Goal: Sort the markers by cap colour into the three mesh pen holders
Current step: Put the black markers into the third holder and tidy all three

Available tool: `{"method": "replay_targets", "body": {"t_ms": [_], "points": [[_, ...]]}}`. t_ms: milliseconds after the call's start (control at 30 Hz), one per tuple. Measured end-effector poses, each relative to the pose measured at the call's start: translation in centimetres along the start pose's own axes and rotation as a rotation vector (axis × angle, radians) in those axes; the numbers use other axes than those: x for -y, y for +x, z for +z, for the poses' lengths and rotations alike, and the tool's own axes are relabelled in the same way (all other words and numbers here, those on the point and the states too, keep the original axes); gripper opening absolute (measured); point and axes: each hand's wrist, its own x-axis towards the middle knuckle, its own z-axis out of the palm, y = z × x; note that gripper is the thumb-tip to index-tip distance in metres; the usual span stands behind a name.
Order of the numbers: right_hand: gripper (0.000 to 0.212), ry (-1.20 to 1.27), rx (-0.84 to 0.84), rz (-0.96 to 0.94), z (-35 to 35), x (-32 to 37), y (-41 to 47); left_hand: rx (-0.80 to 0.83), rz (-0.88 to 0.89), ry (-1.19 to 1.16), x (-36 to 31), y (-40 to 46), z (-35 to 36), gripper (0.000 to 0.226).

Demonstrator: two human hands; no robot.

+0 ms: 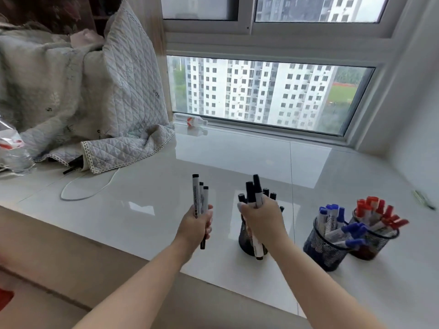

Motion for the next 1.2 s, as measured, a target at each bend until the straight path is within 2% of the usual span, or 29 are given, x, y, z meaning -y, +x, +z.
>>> {"method": "replay_targets", "body": {"t_ms": [167,333,500,600,667,800,967,1067,1200], "points": [[0.019,0.264,-0.386,-0.038,-6.0,0.0,1.9,-0.003,0.079,-0.041,-1.6,-0.2,3.6,0.025],[0.019,0.427,-0.566,-0.028,-7.6,-0.8,3.0,0.025,0.09,-0.186,-2.8,-0.4,6.5,0.026],[0.006,0.528,-0.498,-0.112,-5.2,-1.1,3.5,-0.054,0.173,-0.173,-3.5,-0.5,9.2,0.025],[0.011,0.401,-0.409,-0.117,-3.8,-2.0,3.7,-0.076,0.187,-0.154,-3.2,-0.5,10.6,0.023],[0.007,0.326,-0.347,-0.087,-3.4,-3.1,3.8,-0.076,0.182,-0.131,-2.7,-0.5,11.2,0.025],[0.011,0.125,-0.255,-0.092,-2.5,-5.2,3.3,-0.098,0.123,-0.138,-1.7,-0.4,11.3,0.028],[0.011,0.095,-0.272,-0.08,-2.3,-5.9,3.2,-0.133,0.123,-0.167,-1.4,-0.1,11.6,0.02],[0.015,0.187,-0.275,-0.057,-2.4,-5.9,3.0,-0.139,0.133,-0.171,-1.4,0.0,12.2,0.016],[0.019,0.187,-0.335,-0.017,-3.0,-5.1,3.0,-0.121,0.169,-0.095,-1.5,0.4,13.0,0.008]]}}
